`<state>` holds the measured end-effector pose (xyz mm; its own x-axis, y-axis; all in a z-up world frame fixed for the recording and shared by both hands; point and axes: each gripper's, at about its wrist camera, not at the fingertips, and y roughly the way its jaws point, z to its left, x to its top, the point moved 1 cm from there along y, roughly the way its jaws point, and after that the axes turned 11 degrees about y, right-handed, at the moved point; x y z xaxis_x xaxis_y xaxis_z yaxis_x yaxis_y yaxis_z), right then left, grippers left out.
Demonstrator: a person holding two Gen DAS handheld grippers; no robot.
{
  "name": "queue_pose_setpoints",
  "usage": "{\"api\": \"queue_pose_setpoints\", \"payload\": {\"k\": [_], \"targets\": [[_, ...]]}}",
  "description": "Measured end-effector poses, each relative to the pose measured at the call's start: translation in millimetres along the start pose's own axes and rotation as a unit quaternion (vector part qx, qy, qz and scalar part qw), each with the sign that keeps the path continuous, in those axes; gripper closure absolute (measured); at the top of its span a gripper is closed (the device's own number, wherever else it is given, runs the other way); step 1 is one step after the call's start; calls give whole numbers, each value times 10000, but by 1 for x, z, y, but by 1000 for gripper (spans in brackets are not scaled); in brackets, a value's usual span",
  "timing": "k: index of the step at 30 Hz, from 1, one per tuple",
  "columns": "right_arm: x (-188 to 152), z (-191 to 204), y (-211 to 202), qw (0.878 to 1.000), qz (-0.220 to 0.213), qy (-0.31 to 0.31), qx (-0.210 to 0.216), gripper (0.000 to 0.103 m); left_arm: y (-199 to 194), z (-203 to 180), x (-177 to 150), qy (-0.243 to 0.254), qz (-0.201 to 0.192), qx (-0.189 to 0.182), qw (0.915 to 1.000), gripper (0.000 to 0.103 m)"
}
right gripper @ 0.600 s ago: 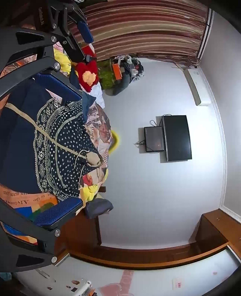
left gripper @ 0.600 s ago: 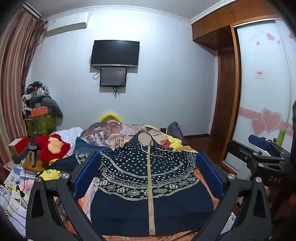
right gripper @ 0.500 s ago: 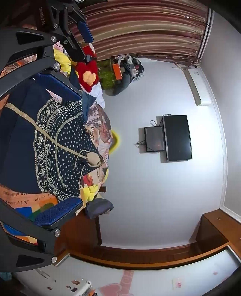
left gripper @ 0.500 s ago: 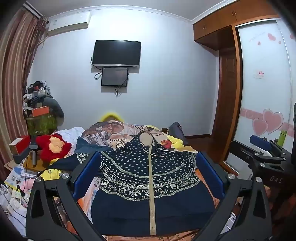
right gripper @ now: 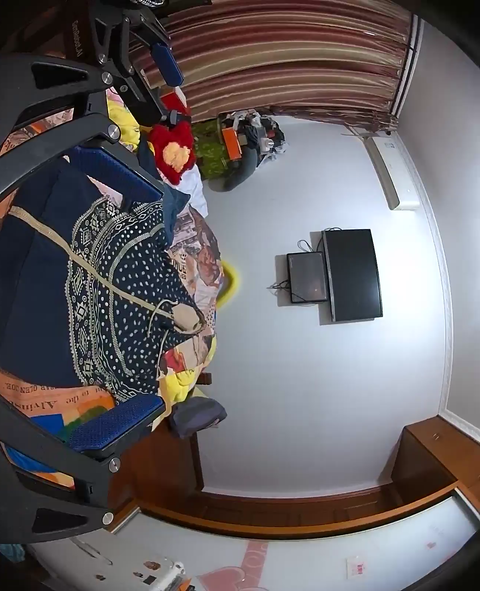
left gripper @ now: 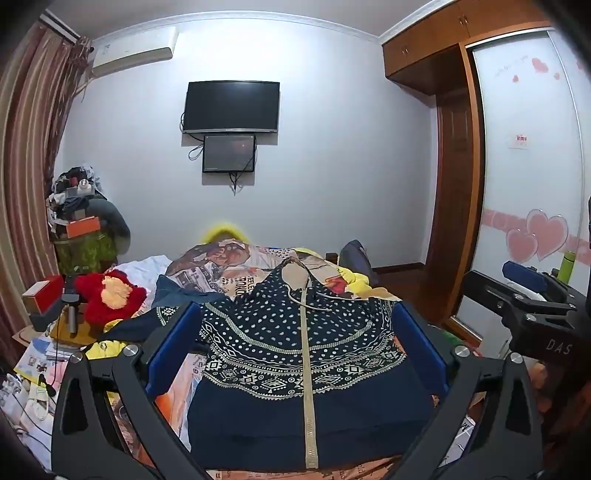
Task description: Fold large clothes
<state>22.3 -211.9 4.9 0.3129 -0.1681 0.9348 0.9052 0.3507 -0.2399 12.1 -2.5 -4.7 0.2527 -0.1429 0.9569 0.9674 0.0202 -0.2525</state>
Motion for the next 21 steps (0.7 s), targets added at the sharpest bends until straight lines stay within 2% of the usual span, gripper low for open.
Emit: {"api": "queue_pose_setpoints", "payload": {"k": [21], "targets": [[0, 1, 1, 10000, 13, 31, 0, 0, 3, 5, -3, -22, 60, 24, 10000, 0]]}}
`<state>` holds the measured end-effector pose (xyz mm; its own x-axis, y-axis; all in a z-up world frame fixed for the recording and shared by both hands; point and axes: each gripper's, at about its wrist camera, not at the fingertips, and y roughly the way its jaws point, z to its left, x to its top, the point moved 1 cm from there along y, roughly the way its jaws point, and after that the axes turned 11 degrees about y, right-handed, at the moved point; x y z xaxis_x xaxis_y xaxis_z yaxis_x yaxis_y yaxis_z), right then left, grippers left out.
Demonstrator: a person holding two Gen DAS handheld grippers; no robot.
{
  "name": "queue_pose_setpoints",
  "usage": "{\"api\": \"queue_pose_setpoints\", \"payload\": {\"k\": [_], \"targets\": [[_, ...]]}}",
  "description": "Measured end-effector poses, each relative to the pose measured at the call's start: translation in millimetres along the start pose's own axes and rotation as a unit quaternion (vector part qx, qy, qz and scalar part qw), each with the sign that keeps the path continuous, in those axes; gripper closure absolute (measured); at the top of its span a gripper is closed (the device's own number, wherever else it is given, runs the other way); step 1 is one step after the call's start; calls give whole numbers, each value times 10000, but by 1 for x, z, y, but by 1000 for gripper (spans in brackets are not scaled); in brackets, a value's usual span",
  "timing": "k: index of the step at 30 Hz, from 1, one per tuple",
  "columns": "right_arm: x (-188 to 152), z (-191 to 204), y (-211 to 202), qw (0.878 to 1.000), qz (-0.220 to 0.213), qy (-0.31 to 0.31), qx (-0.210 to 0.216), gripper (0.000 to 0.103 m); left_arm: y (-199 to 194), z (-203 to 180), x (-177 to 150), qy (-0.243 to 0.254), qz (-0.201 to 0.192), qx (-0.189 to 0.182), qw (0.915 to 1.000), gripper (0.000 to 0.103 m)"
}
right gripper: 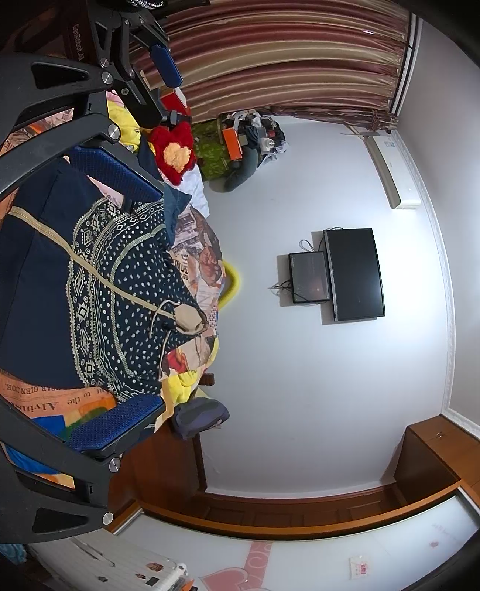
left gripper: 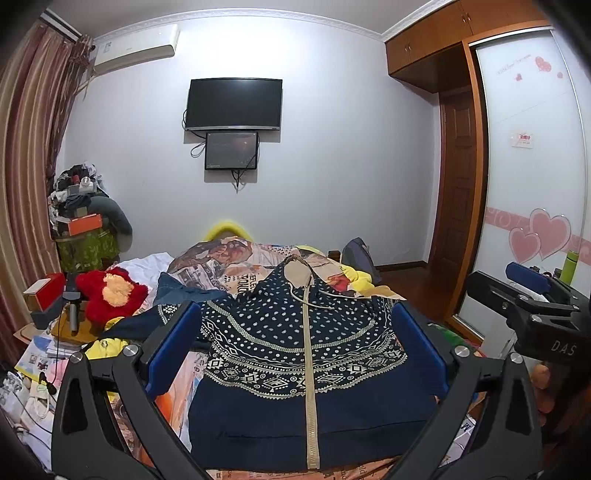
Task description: Fold large clothes
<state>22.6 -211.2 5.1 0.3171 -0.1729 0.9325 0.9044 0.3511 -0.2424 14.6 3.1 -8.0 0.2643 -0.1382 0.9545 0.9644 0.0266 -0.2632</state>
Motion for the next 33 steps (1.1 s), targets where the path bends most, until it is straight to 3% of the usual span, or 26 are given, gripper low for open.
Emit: {"api": "queue_pose_setpoints", "payload": {"k": [33], "targets": [[-1, 0, 1, 10000, 13, 9, 0, 0, -4, -2, 2, 82, -53, 52, 9999, 0]]}}
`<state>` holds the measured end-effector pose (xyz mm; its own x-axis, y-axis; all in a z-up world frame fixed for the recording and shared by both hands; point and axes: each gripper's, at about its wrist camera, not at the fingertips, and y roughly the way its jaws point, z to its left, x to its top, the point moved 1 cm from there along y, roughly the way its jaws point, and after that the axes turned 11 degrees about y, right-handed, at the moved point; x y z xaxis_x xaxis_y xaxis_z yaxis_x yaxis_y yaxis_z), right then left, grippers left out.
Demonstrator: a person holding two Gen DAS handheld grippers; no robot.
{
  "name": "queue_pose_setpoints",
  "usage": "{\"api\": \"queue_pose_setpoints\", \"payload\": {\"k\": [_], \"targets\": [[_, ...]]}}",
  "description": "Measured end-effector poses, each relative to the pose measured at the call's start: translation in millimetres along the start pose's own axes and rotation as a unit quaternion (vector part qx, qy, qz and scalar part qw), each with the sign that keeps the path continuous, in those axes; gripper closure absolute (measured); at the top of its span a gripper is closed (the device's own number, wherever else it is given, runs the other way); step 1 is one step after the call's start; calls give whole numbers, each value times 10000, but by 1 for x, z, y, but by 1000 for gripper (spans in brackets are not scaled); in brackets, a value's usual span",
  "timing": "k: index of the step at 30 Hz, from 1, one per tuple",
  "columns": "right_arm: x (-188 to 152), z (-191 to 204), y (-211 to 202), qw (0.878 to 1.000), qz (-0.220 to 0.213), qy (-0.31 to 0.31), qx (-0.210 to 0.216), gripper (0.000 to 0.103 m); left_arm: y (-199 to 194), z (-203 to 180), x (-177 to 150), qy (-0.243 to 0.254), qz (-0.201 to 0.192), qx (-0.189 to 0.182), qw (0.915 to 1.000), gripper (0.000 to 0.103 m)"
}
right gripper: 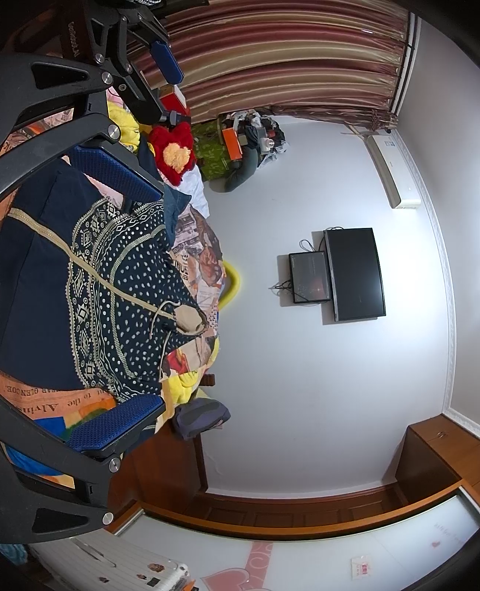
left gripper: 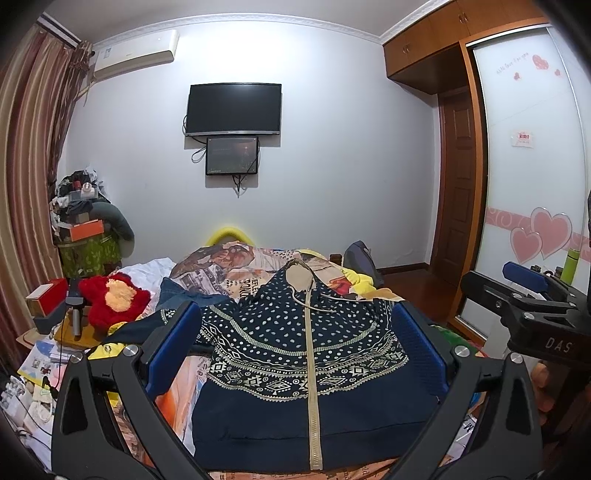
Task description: Fold large clothes
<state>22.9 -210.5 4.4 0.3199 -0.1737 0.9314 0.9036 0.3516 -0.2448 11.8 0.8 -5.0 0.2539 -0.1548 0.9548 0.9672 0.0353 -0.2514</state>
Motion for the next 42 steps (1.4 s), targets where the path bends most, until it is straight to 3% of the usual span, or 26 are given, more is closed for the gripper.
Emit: {"api": "queue_pose_setpoints", "payload": {"k": [17, 24, 33, 38, 42], "targets": [[-4, 2, 4, 10000, 43, -18, -17, 0, 3, 3, -1, -42, 40, 77, 10000, 0], [-8, 5, 30, 9997, 236, -75, -71, 0, 25, 20, -9, -115, 189, 185, 9996, 0], [-20, 6, 120, 9959, 799, -320, -275, 0, 116, 82, -40, -179, 787, 859, 9930, 0], [-27, 3, 191, 9914, 1141, -496, -401, 0, 173, 133, -75, -367, 1199, 1080, 9862, 0], [-34, 2, 253, 9863, 1383, -778, -442, 0, 218, 182, -110, -616, 1650, 1022, 9790, 0]]}}
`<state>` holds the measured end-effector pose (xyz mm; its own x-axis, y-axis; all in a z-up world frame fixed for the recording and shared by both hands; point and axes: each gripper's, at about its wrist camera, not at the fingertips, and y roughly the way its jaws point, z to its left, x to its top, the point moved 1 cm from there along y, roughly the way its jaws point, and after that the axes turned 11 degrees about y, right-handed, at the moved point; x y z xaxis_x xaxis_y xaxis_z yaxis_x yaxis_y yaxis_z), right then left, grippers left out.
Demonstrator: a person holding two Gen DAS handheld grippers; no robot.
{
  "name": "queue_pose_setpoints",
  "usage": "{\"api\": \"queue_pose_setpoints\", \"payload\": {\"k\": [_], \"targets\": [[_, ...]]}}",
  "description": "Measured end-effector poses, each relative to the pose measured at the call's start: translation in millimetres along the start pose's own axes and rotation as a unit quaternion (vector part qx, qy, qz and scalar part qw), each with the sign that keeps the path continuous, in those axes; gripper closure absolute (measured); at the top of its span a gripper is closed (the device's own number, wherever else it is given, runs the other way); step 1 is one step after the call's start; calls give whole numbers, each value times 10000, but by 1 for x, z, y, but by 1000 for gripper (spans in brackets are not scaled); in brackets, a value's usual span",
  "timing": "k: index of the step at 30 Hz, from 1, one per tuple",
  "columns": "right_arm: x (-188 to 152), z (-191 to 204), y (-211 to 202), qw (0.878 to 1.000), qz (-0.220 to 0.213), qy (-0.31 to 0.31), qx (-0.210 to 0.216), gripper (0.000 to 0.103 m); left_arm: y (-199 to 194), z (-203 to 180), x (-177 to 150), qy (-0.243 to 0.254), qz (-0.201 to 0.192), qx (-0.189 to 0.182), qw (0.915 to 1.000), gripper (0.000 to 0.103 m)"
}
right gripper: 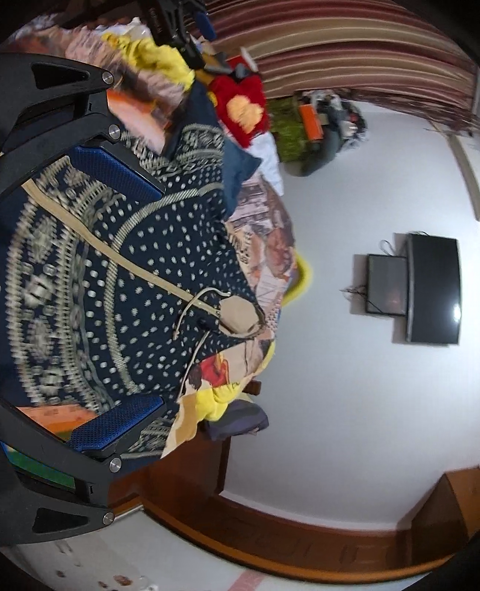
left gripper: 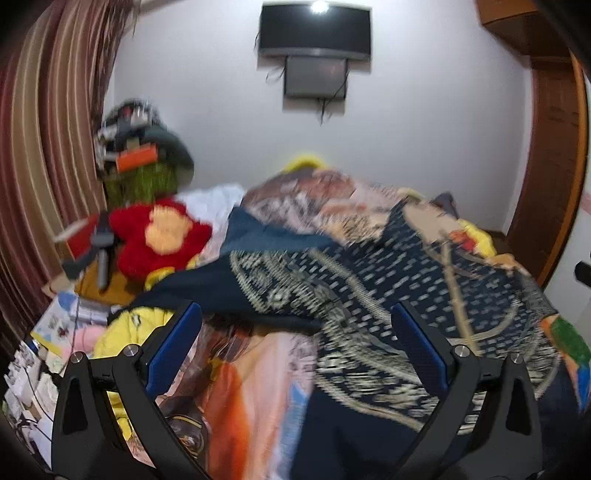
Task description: Fold large clothes
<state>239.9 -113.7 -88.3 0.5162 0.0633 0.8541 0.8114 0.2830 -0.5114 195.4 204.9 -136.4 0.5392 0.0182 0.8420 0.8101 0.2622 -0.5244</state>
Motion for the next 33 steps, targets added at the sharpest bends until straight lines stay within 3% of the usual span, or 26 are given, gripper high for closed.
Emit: {"api": "queue_pose_setpoints", "payload": {"k": [9, 11, 12, 15, 19, 21, 22, 25, 27, 30, 33], "targets": [[14, 20, 128, 9975, 528, -456, 128, 0, 116, 72, -31, -711, 1121, -309, 9907, 0], [15, 26, 153, 9966, 661, -452, 173, 0, 138, 81, -36, -892, 1266, -471, 9868, 7], [14, 28, 165, 9960, 757, -422, 220, 0, 146, 85, -37, -996, 1347, -589, 9841, 14], [10, 36, 199, 9930, 1076, -345, 348, 0, 171, 98, -44, -1595, 1493, -1110, 9695, 18], [-2, 48, 227, 9891, 1359, -402, 402, 0, 195, 114, -52, -2282, 1549, -1408, 9508, 25], [-7, 51, 235, 9873, 1468, -443, 427, 0, 203, 120, -53, -2441, 1586, -1402, 9464, 28], [-10, 54, 239, 9862, 1524, -479, 439, 0, 206, 123, -53, -2482, 1585, -1348, 9461, 35], [-14, 57, 244, 9850, 1567, -564, 444, 0, 209, 135, -49, -2528, 1550, -1033, 9494, 42], [-15, 57, 245, 9845, 1596, -571, 457, 0, 211, 145, -42, -2431, 1479, -470, 9575, 46], [-15, 57, 246, 9839, 1630, -558, 470, 0, 222, 156, -29, -2116, 1539, 172, 9650, 72], [-13, 55, 243, 9843, 1619, -524, 461, 0, 225, 156, -12, -1835, 1494, 502, 9703, 85]]}}
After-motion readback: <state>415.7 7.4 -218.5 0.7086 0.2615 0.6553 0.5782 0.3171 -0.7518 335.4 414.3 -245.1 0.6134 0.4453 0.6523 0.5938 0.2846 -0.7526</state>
